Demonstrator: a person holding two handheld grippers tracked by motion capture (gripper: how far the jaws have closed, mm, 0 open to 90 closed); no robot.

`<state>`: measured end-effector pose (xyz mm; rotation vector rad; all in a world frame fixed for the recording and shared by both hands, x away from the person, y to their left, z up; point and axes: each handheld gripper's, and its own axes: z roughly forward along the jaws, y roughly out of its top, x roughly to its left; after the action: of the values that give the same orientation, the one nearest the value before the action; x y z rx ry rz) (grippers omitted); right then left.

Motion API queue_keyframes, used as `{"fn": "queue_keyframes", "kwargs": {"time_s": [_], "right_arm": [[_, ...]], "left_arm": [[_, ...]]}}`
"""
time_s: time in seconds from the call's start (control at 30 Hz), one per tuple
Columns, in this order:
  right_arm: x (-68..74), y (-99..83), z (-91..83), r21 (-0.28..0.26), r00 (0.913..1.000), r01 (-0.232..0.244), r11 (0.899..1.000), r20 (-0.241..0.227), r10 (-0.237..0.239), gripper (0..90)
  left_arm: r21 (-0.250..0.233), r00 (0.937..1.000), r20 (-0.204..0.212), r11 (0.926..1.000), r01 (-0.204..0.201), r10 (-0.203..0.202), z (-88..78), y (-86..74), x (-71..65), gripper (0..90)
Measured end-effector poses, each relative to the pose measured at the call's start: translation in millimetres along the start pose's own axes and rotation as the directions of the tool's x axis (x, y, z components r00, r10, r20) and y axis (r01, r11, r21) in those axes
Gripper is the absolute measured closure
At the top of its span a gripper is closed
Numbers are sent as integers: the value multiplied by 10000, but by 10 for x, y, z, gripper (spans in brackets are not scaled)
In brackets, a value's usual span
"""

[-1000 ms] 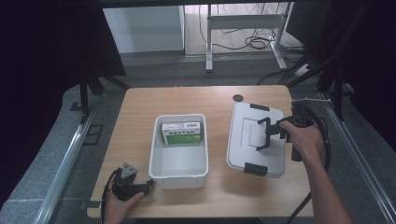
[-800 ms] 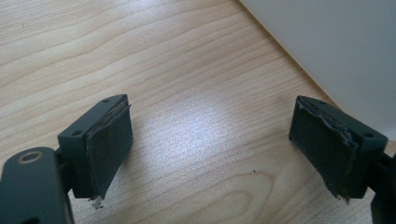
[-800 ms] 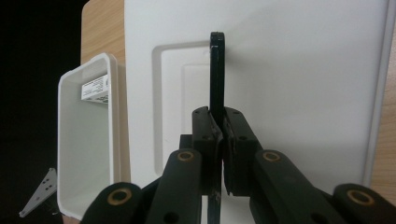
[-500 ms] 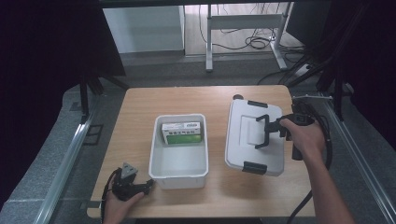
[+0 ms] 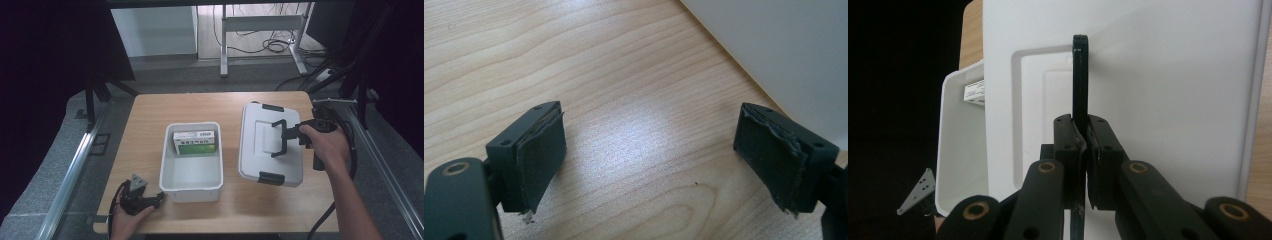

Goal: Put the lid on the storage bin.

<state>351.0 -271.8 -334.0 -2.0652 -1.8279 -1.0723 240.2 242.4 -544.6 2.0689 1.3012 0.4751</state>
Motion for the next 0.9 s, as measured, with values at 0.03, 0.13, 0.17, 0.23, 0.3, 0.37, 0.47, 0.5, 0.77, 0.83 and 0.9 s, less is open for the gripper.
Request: {"fn": "queue_keyframes", "kwargs": {"time_s": [0.03, 0.13, 0.17, 0.23, 0.3, 0.37, 0.47, 0.5, 0.77, 0.83, 0.9], "right_arm": [[7, -1, -1, -8, 10000, 38, 10000, -25, -38, 847], [37, -5, -7, 7, 9999, 113, 9999, -91, -113, 847], [45, -6, -7, -1, 9999, 113, 9999, -123, -113, 847], [62, -7, -18, 23, 9997, 179, 9998, -184, -179, 847], [80, -8, -20, -5, 9995, 186, 9998, -251, -186, 847], [94, -8, -22, 9, 9994, 202, 9998, -283, -202, 847], [115, -5, -34, 12, 9991, 199, 9998, -374, -198, 847], [125, -5, -38, -10, 9990, 207, 9998, -403, -207, 847], [212, -9, -79, -54, 9977, 384, 9992, -555, -386, 847], [235, -11, -88, -41, 9972, 438, 9990, -602, -440, 847], [258, -12, -95, -85, 9967, 450, 9989, -675, -455, 847]], "left_arm": [[0, 10000, 0, 10000, -2, 2, 0, 0, 0, 133], [-1, 10000, 0, 10000, 0, 0, 0, 0, 0, 133], [-2, 10000, 1, 10000, 0, 0, 0, 0, 0, 133], [0, 10000, 0, 10000, 0, 0, 0, 0, 0, 133], [-2, 10000, 1, 10000, 2, -2, 0, 0, 0, 133], [-1, 10000, 1, 10000, 2, -2, 0, 0, 0, 133], [-1, 10000, 0, 10000, 2, -2, 0, 0, 0, 133], [4, 10000, -6, 10000, -5, 5, 0, 0, 1, 133], [4, 10000, -2, 10000, -2, 2, 0, 0, 1, 133], [2, 10000, -2, 10000, 0, 0, 0, 0, 1, 133], [2, 10000, -1, 10000, -1, 1, 0, 0, 1, 133]]}}
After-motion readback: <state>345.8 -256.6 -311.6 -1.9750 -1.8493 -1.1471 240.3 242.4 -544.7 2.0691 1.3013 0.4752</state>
